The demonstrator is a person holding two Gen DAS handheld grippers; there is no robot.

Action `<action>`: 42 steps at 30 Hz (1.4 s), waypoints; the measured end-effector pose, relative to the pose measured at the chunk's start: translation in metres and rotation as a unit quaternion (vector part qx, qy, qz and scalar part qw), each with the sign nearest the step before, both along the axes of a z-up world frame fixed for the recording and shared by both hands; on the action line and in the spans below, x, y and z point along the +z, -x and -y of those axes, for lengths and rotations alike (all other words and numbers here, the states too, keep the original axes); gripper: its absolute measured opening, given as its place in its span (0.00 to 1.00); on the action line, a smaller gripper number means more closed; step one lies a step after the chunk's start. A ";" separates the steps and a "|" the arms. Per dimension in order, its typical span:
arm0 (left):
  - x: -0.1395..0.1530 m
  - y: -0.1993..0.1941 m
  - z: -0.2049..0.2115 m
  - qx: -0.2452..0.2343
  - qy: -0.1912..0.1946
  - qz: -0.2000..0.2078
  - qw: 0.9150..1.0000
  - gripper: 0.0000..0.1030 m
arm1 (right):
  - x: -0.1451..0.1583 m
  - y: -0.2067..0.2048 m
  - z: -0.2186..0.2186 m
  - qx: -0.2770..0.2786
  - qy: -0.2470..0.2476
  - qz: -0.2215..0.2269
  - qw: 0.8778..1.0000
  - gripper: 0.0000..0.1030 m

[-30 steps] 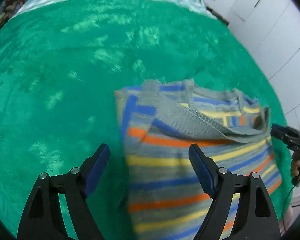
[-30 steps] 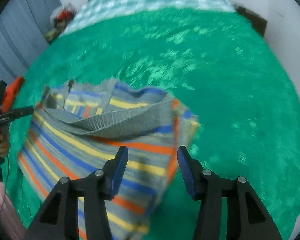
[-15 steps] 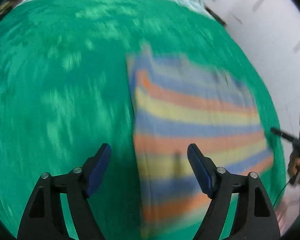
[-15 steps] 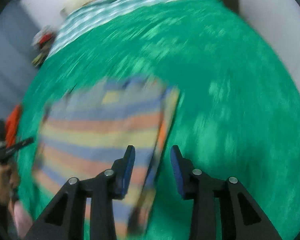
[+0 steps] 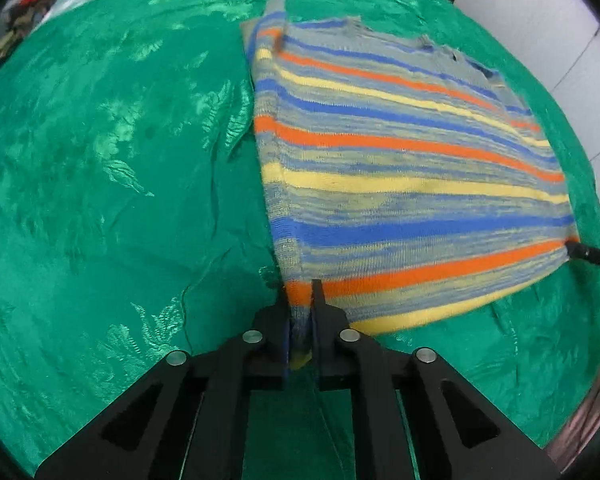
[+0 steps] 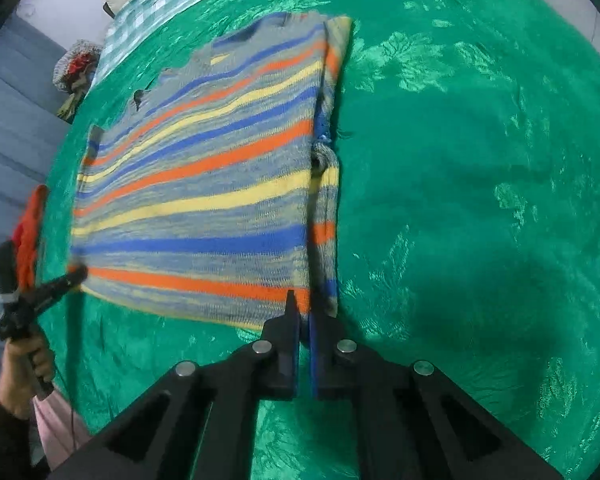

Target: Fold small clothes

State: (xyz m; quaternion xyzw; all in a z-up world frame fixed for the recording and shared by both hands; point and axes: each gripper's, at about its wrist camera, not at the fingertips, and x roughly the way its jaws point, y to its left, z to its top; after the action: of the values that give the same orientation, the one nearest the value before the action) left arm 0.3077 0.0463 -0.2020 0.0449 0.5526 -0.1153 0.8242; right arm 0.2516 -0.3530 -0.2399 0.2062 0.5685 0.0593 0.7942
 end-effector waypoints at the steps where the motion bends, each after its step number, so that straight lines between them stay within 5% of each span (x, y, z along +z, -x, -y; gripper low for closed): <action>1: 0.002 0.002 -0.004 0.008 0.005 0.000 1.000 0.25 | 0.002 -0.001 -0.001 -0.001 0.003 0.003 1.000 0.02; 3: 0.009 0.014 -0.019 0.040 0.018 0.000 0.999 0.45 | 0.004 0.005 -0.001 -0.004 0.000 0.018 1.000 0.05; 5: 0.021 0.029 -0.022 0.059 0.005 0.022 0.998 0.75 | 0.014 0.007 0.005 -0.016 -0.005 0.029 0.999 0.19; 7: 0.034 0.051 -0.023 0.063 -0.003 0.061 0.996 0.84 | 0.027 0.025 0.005 -0.037 0.023 0.051 0.998 0.64; 8: 0.036 0.058 -0.021 0.066 -0.007 0.076 0.995 0.89 | 0.034 0.035 0.004 -0.045 0.033 0.070 0.996 0.67; 11: 0.034 0.085 -0.014 0.077 -0.011 0.108 0.991 0.91 | 0.048 0.067 -0.003 -0.068 0.076 0.113 0.988 0.67; 15: 0.001 0.084 0.012 0.074 -0.017 0.096 0.992 0.91 | 0.039 0.104 -0.017 -0.095 0.125 0.140 0.978 0.67; 18: -0.029 0.096 0.021 0.069 -0.038 0.101 0.992 0.99 | 0.013 0.115 -0.024 -0.088 0.137 0.111 0.980 0.77; 23: -0.031 0.101 0.018 0.065 -0.039 0.112 0.991 0.99 | -0.001 0.115 -0.048 -0.035 0.191 0.129 0.972 1.00; 42: -0.034 0.114 0.026 0.061 -0.049 0.126 0.989 0.99 | -0.007 0.114 -0.055 -0.039 0.213 0.133 0.967 1.00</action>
State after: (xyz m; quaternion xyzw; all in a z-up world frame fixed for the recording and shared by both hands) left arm 0.1936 0.0205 -0.2357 0.0652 0.4512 -0.0313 0.8895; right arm 0.1375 -0.2977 -0.2474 0.0444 0.4485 -0.0670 0.8902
